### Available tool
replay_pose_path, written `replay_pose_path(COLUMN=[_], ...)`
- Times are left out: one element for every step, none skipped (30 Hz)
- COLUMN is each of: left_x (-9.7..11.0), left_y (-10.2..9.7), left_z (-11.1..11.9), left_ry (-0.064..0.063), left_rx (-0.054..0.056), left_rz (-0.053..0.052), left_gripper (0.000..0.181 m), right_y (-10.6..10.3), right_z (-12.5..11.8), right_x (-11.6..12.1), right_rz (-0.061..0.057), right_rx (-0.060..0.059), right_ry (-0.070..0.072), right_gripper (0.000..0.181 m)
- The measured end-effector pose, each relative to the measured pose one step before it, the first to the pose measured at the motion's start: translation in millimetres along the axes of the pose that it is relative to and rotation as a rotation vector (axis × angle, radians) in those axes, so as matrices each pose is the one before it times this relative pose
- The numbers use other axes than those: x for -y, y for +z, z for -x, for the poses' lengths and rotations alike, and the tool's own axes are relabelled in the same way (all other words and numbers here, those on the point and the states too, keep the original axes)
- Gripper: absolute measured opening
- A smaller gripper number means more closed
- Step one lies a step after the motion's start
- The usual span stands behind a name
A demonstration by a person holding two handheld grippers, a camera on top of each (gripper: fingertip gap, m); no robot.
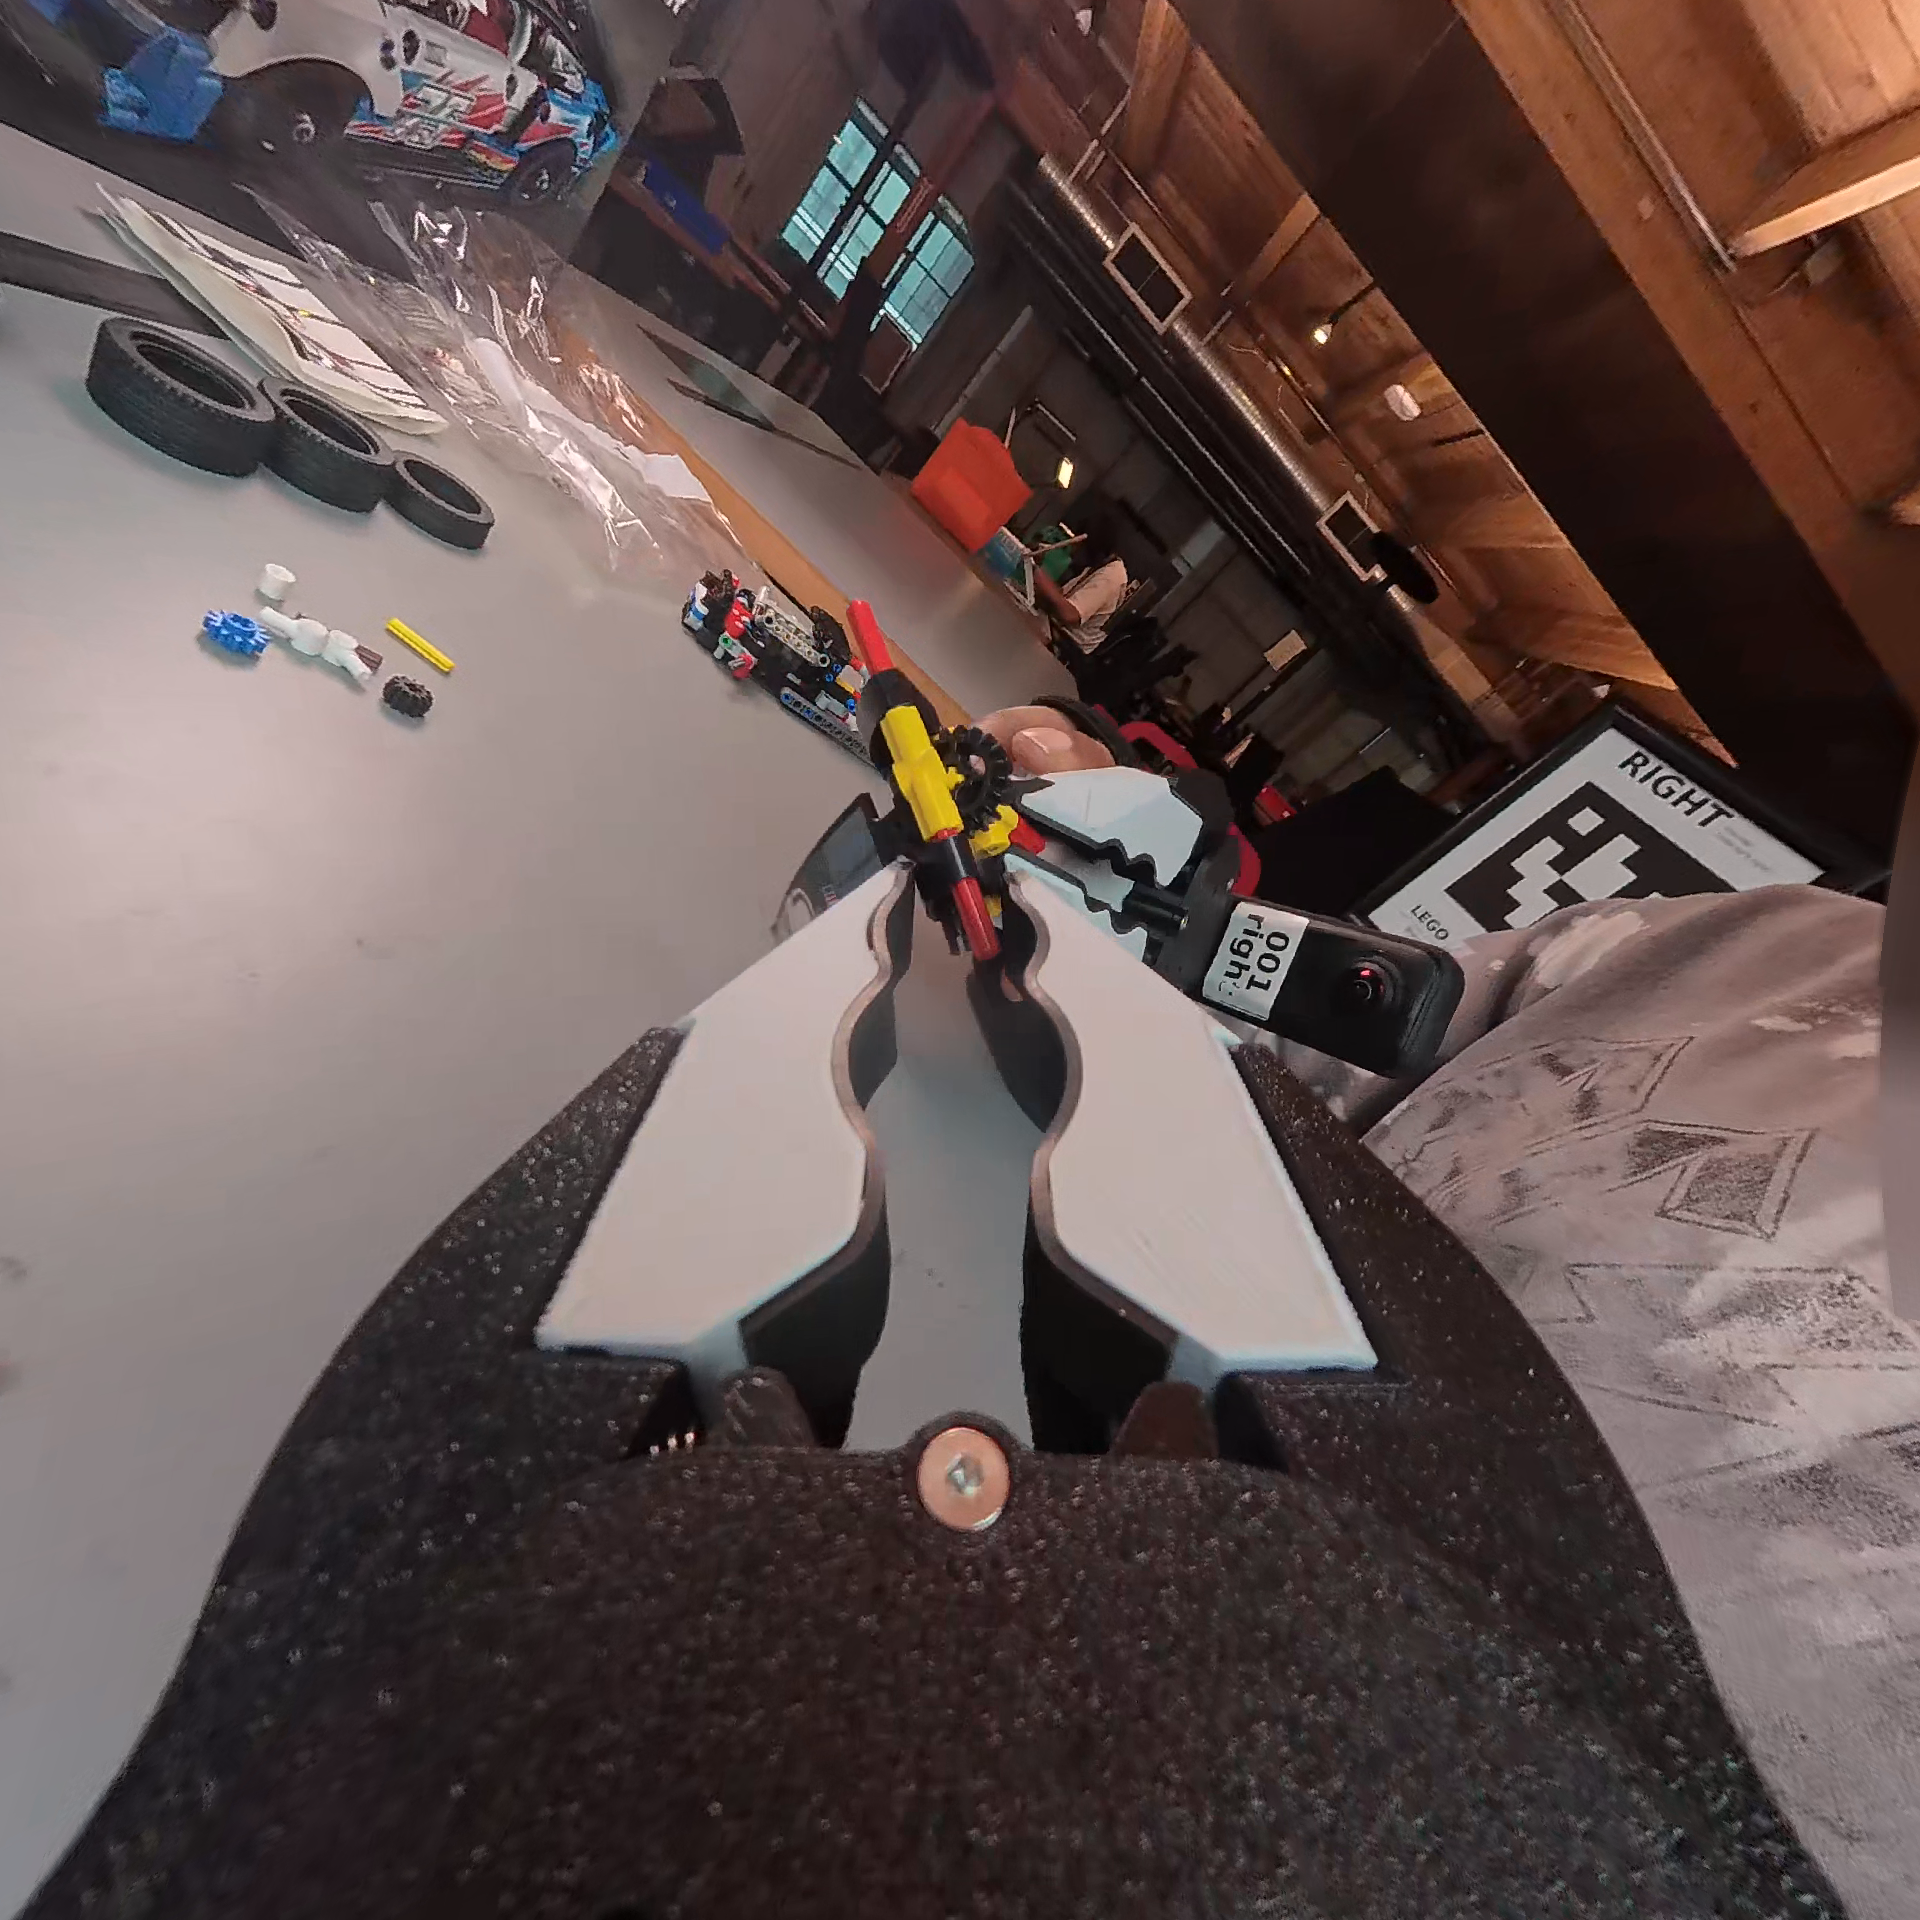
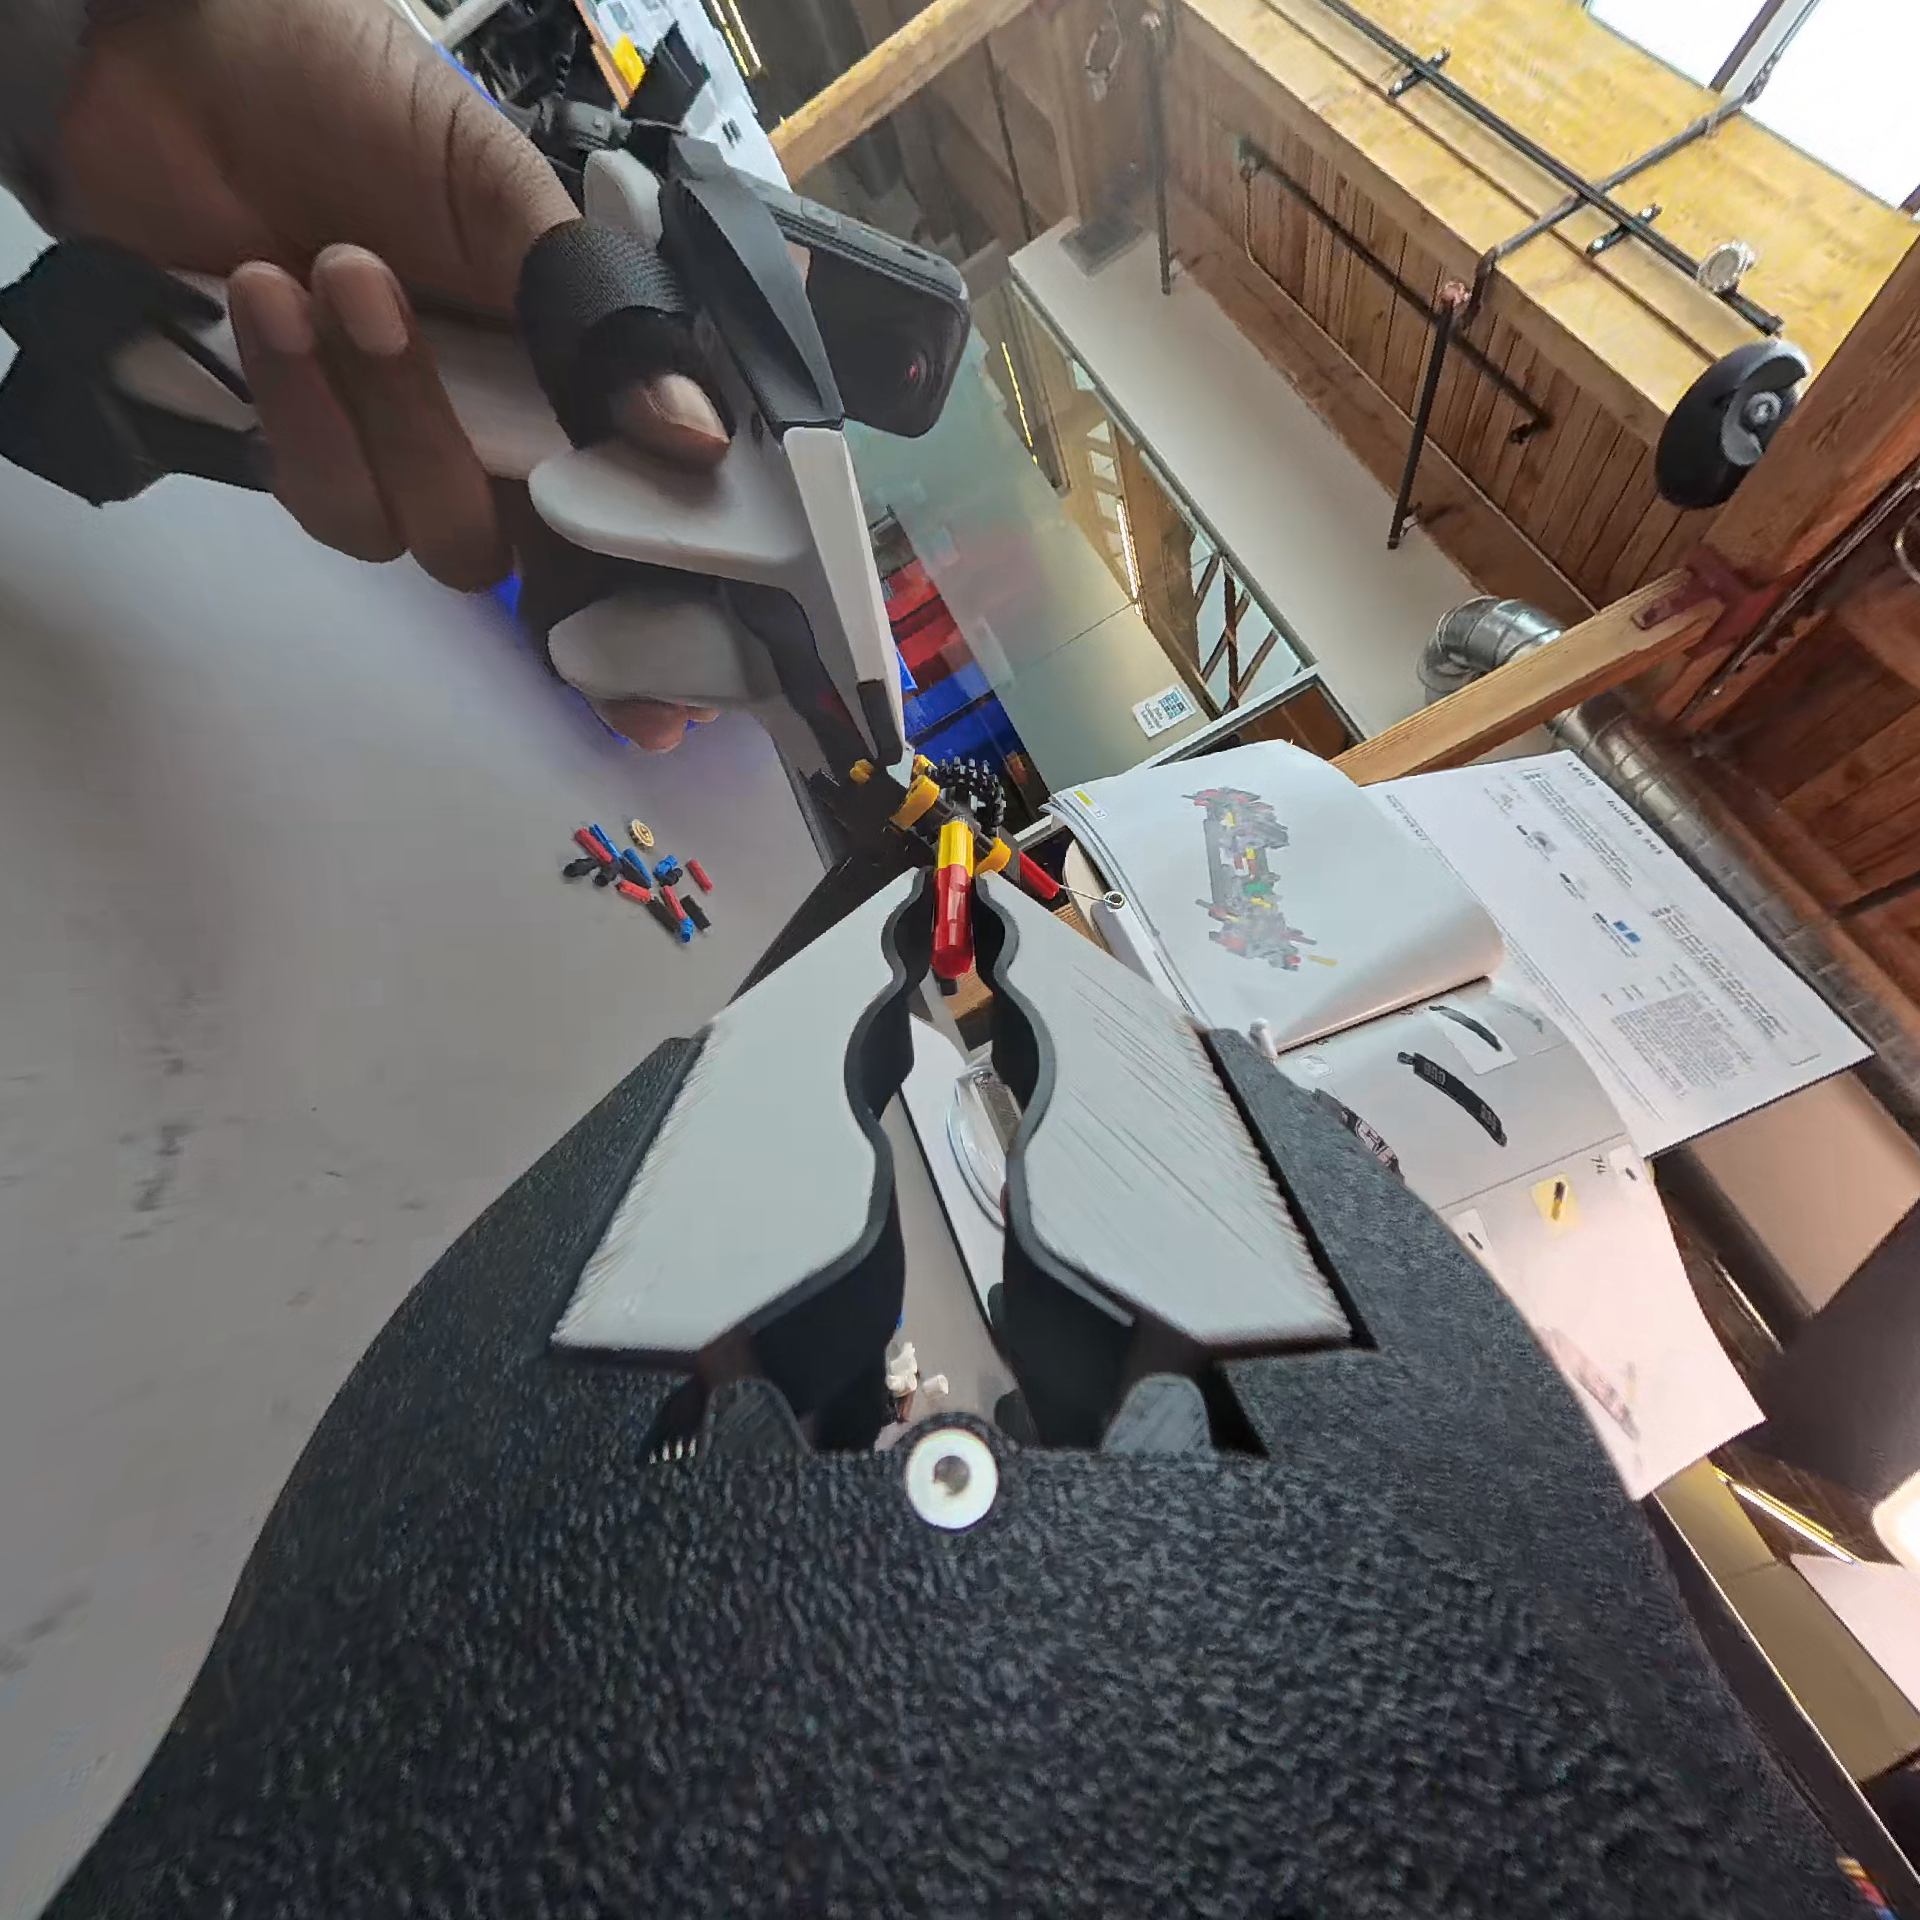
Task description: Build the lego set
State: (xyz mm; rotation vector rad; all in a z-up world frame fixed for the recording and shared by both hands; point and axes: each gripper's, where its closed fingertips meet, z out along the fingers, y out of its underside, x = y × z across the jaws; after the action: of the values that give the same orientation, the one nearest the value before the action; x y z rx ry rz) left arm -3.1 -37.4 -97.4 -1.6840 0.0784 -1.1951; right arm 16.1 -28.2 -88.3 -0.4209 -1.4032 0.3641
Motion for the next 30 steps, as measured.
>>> replay_pose_path(left_x=[-1.39,-1.53,-1.46,-1.13,-1.77,-3.07,-3.56,-3.28,-2.37,-1.3,-1.37,-1.19,-0.71,-0.48,-0.95,-1.36,-1.3,-0.73,-0.98,-1.62,-1.92,-0.14,0.61,1.9,2.9,4.48,5.64,5.44,3.93,2.4], left_y=[-0.55,-0.63,-0.92,-1.23,-1.37,-1.08,-0.86,-0.44,-0.12,0.07,0.31,0.68,1.0,1.33,1.78,2.19,2.33,2.43,2.23,1.92,1.27,0.37,-0.13,-0.63,-1.1,-1.88,-2.59,-3.13,-2.97,-2.12], left_z=[0.28,0.31,0.2,-0.39,-0.73,0.87,1.36,-0.01,-1.01,-1.27,-2.11,-3.14,-4.71,-5.59,-4.75,-4.84,-5.46,-5.4,-4.97,-4.46,-2.7,-2.43,-2.23,-0.65,1.22,2.9,3.62,2.25,1.65,1.76], left_ry=[0.0368,0.0477,0.058,0.0669,0.068,0.0652,0.0585,0.0449,0.0325,0.0298,0.0343,0.0397,0.0405,0.0365,0.0309,0.0274,0.0254,0.0201,0.0153,0.0129,0.0116,0.0037,-0.0049,-0.0091,-0.0116,-0.0173,-0.0247,-0.0276,-0.0224,-0.0166], left_rx=[0.0125,0.015,0.0158,0.0143,0.0123,0.0205,0.022,0.0104,0.0034,0.0021,0.001,-0.0013,-0.0077,-0.0133,-0.0081,-0.0102,-0.0146,-0.0163,-0.0162,-0.0156,-0.0086,-0.0114,-0.0155,-0.0072,0.0013,0.0087,0.0086,-0.0011,-0.0029,0.0005], left_rz=[0.0124,0.0158,0.0167,0.0147,0.0194,0.0255,0.0252,0.0205,0.0147,0.0102,0.0121,0.0129,0.0097,0.0098,0.0134,0.016,0.0147,0.0097,0.0111,0.0145,0.0137,0.001,-0.0057,-0.0139,-0.0218,-0.0319,-0.0397,-0.0366,-0.0264,-0.018], left_gripper=[0.013,0.013,0.013,0.013,0.013,0.013,0.013,0.013,0.013,0.013,0.013,0.013,0.013,0.013,0.013,0.013,0.013,0.013,0.013,0.013,0.014,0.014,0.014,0.014,0.013,0.013,0.013,0.013,0.012,0.016], right_y=[-0.2,-0.05,-0.17,-0.5,-1.09,-1.23,-1.63,-1.96,-2.02,-1.82,-1.85,-1.79,-1.54,-1.13,-0.58,0.03,0.25,0.5,0.55,0.75,0.03,0.08,-0.17,-0.67,-1.1,-1.4,-1.45,-1.09,-0.87,-0.56], right_z=[1.14,1.35,2.26,3.39,3.44,3.26,0.62,-1.62,-4.45,-5.88,-3.69,-1.53,-0.37,1.43,3.6,4.79,5.53,6.31,7.26,6.81,6.57,4.83,2.99,1.25,-0.56,-2.62,-3.09,-2.09,-1.8,-1.91], right_x=[0.01,-0.18,0.08,0.83,2.32,2.72,3.36,4.29,3.81,1.67,-0.36,-1.94,-3.29,-4.56,-5.05,-4.71,-3.48,-2.04,-0.93,-1.13,-0.79,-0.51,0.06,0.31,1.6,3.21,3.94,4.14,4.52,4.15], right_rz=[-0.0013,-0.001,-0.0046,-0.0113,-0.0211,-0.0215,-0.024,-0.0277,-0.0231,-0.0111,0.0,0.0073,0.014,0.021,0.0256,0.026,0.0193,0.01,0.0033,0.0045,0.0003,-0.002,-0.0049,-0.0047,-0.0122,-0.0224,-0.0266,-0.0263,-0.0284,-0.0257], right_rx=[0.0056,0.0104,0.0232,0.04,0.0505,0.058,0.047,0.0358,0.0164,0.0038,0.0137,0.0202,0.0206,0.026,0.0343,0.0382,0.0389,0.0412,0.0461,0.0427,0.0402,0.0288,0.0205,0.0119,0.0023,-0.0112,-0.0154,-0.0105,-0.0095,-0.0117], right_ry=[-0.0046,0.0079,0.0317,0.0637,0.09,0.1055,0.1124,0.1089,0.0968,0.0765,0.0569,0.0427,0.03,0.0175,0.0113,0.0104,0.0094,0.0118,0.0177,0.0174,0.0141,0.0108,0.0111,0.0099,0.0065,0.0035,0.0024,0.0026,0.004,0.0046], right_gripper=[0.004,0.004,0.005,0.005,0.01,0.017,0.021,0.026,0.031,0.032,0.032,0.033,0.033,0.033,0.033,0.033,0.033,0.033,0.032,0.031,0.024,0.021,0.02,0.02,0.02,0.019,0.019,0.019,0.019,0.019])
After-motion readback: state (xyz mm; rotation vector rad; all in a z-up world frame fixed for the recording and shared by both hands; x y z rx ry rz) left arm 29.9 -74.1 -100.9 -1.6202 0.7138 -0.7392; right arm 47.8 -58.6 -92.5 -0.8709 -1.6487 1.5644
